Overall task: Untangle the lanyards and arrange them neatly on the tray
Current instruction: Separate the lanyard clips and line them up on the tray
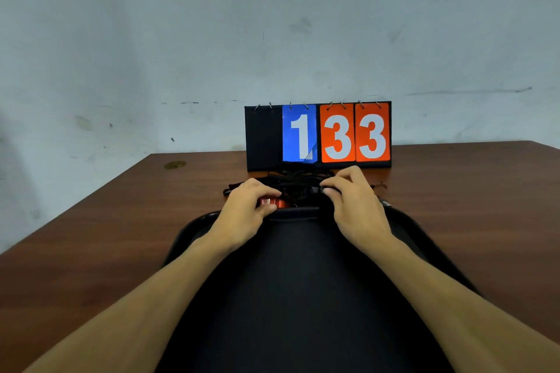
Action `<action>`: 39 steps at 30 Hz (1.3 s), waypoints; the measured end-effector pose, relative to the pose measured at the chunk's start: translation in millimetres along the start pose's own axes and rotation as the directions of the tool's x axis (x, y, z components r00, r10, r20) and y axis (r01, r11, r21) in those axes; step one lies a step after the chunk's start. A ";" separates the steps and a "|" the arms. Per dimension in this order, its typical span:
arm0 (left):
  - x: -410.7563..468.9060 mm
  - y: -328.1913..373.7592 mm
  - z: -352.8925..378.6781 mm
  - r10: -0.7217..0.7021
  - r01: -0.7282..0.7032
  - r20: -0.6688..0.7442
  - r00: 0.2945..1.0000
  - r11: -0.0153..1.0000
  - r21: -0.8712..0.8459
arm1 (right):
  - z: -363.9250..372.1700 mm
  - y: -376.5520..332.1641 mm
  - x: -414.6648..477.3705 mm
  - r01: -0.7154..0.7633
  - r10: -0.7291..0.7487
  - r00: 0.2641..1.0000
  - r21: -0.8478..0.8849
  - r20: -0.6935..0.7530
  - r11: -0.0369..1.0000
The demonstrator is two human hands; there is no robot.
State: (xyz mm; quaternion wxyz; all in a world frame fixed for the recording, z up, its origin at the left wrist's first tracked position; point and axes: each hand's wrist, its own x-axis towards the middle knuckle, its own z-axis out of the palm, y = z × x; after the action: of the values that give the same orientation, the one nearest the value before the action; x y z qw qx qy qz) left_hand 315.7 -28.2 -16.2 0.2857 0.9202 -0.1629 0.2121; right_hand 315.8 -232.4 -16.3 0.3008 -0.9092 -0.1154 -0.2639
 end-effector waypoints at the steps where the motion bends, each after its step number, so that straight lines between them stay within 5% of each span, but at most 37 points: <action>1: 0.5 0.1 -0.1 0.001 -0.001 -0.021 1.000 1.000 -0.003 | 0.1 -1.2 -0.5 0.028 -0.028 1.000 0.007 -0.004 1.000; 13: 0.2 13.0 -13.8 -0.068 0.050 -0.201 0.977 0.994 -0.098 | -1.8 -20.3 -3.7 0.327 -0.325 0.915 0.032 0.240 0.945; 17: -3.1 21.6 -37.4 -0.137 0.128 -0.068 0.988 0.984 -0.123 | -2.4 -23.3 -5.3 0.334 -0.314 0.863 0.019 0.396 0.942; 21: -25.5 17.9 -52.0 -0.129 0.124 0.065 0.989 0.990 0.072 | -3.9 -27.4 -7.5 0.328 -0.325 0.852 0.066 0.411 0.942; 31: -64.6 -5.5 -74.5 -0.111 0.068 0.192 0.975 0.973 0.218 | -5.2 -57.2 -11.9 0.381 -0.348 0.798 0.034 0.492 0.924; 39: -75.9 -22.4 -82.7 -0.161 0.102 0.222 0.962 0.961 0.257 | 22.2 -88.1 -18.1 0.235 -0.308 0.840 0.211 0.447 0.949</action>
State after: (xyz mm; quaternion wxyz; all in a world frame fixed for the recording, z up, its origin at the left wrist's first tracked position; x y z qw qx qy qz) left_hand 235.5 52.1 -1.4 0.1627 0.9760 -0.1072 0.0976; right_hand 277.3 -150.1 1.5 0.2895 -0.8953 -0.3325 -0.0641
